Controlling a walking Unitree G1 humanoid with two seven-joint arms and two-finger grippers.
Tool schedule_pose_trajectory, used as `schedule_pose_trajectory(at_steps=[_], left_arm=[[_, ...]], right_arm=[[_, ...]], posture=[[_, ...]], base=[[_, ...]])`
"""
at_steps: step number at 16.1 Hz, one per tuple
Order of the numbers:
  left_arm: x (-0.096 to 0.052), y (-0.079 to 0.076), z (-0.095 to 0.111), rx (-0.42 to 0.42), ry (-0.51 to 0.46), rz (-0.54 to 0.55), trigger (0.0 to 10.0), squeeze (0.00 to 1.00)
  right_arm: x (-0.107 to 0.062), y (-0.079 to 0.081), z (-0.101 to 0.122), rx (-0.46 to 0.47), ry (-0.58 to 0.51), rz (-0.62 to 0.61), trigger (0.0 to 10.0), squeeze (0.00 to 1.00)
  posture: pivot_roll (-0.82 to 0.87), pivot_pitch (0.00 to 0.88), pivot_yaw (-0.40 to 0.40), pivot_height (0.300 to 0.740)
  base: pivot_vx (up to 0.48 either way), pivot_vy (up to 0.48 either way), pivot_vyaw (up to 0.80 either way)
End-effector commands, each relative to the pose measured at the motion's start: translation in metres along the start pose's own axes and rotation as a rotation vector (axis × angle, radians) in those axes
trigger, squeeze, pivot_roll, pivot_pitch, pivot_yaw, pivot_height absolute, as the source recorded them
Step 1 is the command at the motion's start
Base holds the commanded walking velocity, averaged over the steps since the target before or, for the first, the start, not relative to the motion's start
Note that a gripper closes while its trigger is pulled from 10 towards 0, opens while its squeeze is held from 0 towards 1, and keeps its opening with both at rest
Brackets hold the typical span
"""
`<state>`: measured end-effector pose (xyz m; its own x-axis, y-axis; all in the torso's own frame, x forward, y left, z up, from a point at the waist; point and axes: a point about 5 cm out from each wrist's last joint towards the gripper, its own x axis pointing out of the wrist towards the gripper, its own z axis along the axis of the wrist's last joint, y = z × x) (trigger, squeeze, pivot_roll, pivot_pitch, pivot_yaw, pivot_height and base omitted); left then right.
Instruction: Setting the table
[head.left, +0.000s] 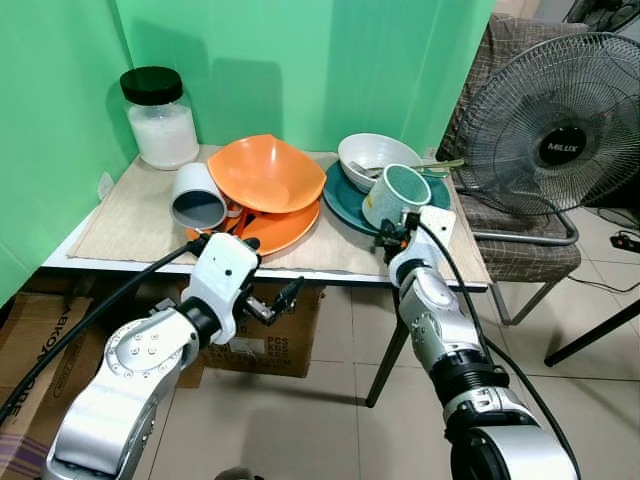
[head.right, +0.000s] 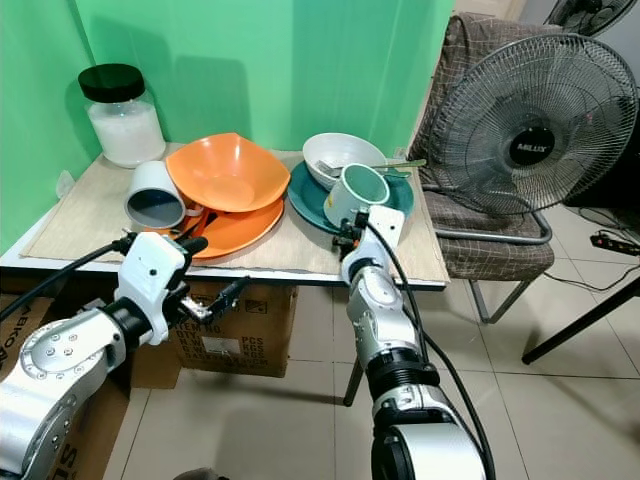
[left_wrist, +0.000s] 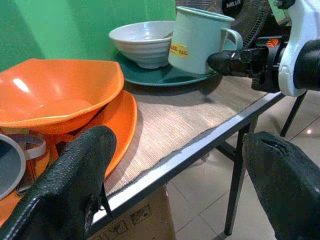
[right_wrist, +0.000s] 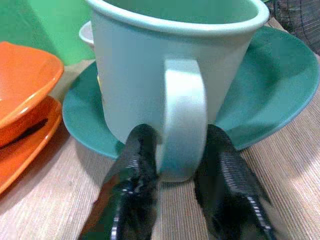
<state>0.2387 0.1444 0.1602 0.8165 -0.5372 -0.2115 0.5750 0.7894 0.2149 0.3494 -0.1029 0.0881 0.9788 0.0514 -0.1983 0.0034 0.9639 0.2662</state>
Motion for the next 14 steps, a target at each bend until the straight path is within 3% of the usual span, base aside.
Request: schedule_pose_trajectory(at_steps=[1, 7, 8, 9, 11, 12, 14], left_arm=[[0.000, -0.001, 0.003, 0.016, -0.004, -0.004, 10.0, 1.00], [-0.001, -0.001, 0.002, 0.015, -0.004, -0.004, 10.0, 1.00], [-0.001, -0.001, 0.002, 0.013, -0.003, -0.005, 10.0, 0.71], [-0.001, 0.003, -0.001, 0.030, 0.037, 0.041, 10.0, 0.00], [0.001, 0.007, 0.001, 0.006, 0.030, 0.066, 10.0, 0.00], [0.004, 0.009, 0.006, 0.063, -0.011, 0.081, 10.0, 0.00], [0.007, 0.011, 0.007, 0.063, -0.019, 0.108, 10.0, 0.00]], right_arm=[[0.003, 0.003, 0.009, -0.022, -0.036, 0.033, 0.0, 0.00], [0.003, 0.009, 0.012, 0.035, -0.070, 0.059, 0.0, 0.00], [0.003, 0.009, 0.013, 0.036, -0.072, 0.064, 0.0, 0.00], [0.003, 0.010, 0.014, 0.044, -0.082, 0.076, 0.0, 0.00], [0.002, 0.011, 0.017, 0.050, -0.101, 0.086, 0.0, 0.00], [-0.001, 0.010, 0.026, 0.049, -0.152, 0.107, 0.0, 0.00], [-0.006, 0.008, 0.036, 0.049, -0.208, 0.127, 0.0, 0.00]], posture=[[0.20, 0.000, -0.074, 0.740], [0.20, 0.000, -0.072, 0.740], [0.20, 0.000, -0.073, 0.740], [0.20, 0.000, -0.072, 0.740], [0.20, 0.000, -0.074, 0.740], [0.20, 0.000, -0.075, 0.740], [0.19, 0.000, -0.075, 0.740]], base=[[0.000, 0.000, 0.00], [0.000, 0.000, 0.00], [0.000, 0.000, 0.00], [0.000, 0.000, 0.00], [0.000, 0.000, 0.00], [0.000, 0.000, 0.00], [0.000, 0.000, 0.00]])
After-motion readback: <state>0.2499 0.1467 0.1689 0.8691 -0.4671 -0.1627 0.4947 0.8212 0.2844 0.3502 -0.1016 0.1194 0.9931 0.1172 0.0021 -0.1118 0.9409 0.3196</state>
